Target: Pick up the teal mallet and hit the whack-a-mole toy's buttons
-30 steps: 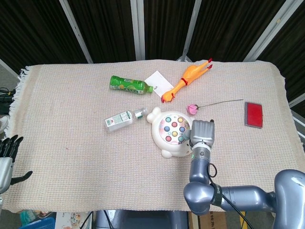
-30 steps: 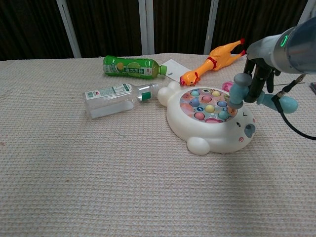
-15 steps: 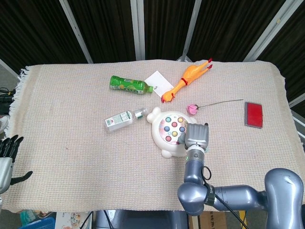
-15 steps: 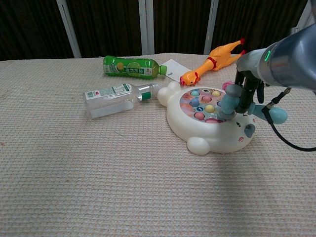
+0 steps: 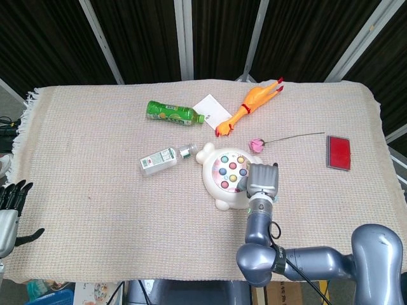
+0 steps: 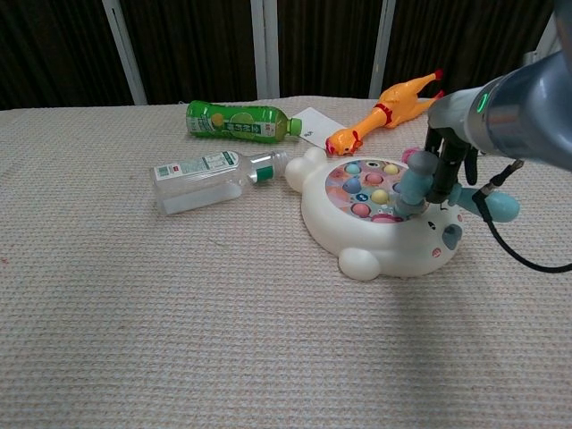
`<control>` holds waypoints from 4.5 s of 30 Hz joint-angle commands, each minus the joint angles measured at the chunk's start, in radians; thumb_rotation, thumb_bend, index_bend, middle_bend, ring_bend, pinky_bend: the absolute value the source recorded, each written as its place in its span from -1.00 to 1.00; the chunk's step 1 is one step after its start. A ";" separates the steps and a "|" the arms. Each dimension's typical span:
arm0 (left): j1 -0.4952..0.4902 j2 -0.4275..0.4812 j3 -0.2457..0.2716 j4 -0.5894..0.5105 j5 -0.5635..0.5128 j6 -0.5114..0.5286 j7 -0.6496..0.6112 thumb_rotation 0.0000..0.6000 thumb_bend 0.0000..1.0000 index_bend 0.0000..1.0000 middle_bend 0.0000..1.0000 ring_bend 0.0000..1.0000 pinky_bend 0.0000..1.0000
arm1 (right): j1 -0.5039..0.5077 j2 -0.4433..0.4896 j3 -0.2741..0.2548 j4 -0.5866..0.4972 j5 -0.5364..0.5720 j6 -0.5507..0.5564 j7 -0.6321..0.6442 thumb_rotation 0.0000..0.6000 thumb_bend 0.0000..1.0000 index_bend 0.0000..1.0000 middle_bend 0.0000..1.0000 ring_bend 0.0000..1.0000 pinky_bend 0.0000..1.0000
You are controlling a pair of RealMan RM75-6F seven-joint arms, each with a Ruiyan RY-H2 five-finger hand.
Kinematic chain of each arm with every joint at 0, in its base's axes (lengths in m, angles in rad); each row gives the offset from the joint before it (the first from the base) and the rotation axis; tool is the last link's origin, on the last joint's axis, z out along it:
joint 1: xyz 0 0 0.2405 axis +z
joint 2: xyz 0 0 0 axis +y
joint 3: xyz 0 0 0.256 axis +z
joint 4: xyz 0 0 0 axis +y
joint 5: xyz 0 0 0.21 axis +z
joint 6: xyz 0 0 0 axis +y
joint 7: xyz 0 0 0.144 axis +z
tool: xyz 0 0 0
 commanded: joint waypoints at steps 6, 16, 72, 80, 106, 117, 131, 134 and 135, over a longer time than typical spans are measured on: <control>0.000 0.002 0.000 -0.001 -0.001 -0.001 -0.004 1.00 -1.00 -0.85 -1.00 -1.00 -1.00 | 0.019 -0.004 0.007 -0.018 -0.008 0.022 -0.015 1.00 0.10 0.67 0.26 0.03 -0.60; 0.003 0.006 -0.001 0.000 -0.001 0.003 -0.011 1.00 -1.00 -0.85 -1.00 -1.00 -1.00 | 0.020 -0.017 0.000 0.013 -0.004 0.006 -0.015 1.00 0.11 0.68 0.26 0.03 -0.60; 0.008 0.008 0.006 -0.002 0.015 0.009 -0.015 1.00 -1.00 -0.85 -1.00 -1.00 -1.00 | 0.073 -0.051 0.002 0.022 -0.059 0.049 -0.102 1.00 0.11 0.71 0.27 0.03 -0.59; 0.011 0.012 0.004 0.000 0.015 0.015 -0.025 1.00 -1.00 -0.85 -1.00 -1.00 -1.00 | 0.096 -0.075 0.017 0.067 -0.048 0.035 -0.113 1.00 0.11 0.71 0.27 0.03 -0.59; 0.011 0.016 0.004 0.002 0.018 0.013 -0.033 1.00 -1.00 -0.85 -1.00 -1.00 -1.00 | 0.108 -0.122 0.008 0.178 -0.041 -0.022 -0.124 1.00 0.11 0.73 0.27 0.03 -0.59; 0.011 0.015 0.006 0.001 0.020 0.013 -0.029 1.00 -1.00 -0.85 -1.00 -1.00 -1.00 | 0.108 -0.135 0.001 0.227 -0.040 -0.042 -0.136 1.00 0.11 0.73 0.27 0.03 -0.59; 0.011 0.012 0.006 0.001 0.019 0.011 -0.025 1.00 -1.00 -0.85 -1.00 -1.00 -1.00 | 0.120 -0.129 0.005 0.190 -0.094 -0.001 -0.147 1.00 0.11 0.73 0.28 0.03 -0.59; 0.012 0.014 0.006 0.001 0.021 0.013 -0.028 1.00 -1.00 -0.85 -1.00 -1.00 -1.00 | 0.119 -0.114 0.016 0.156 -0.099 0.019 -0.152 1.00 0.11 0.73 0.28 0.03 -0.59; 0.012 0.014 0.007 0.002 0.022 0.013 -0.028 1.00 -1.00 -0.85 -1.00 -1.00 -1.00 | 0.118 -0.110 0.018 0.147 -0.099 0.025 -0.154 1.00 0.11 0.73 0.28 0.03 -0.59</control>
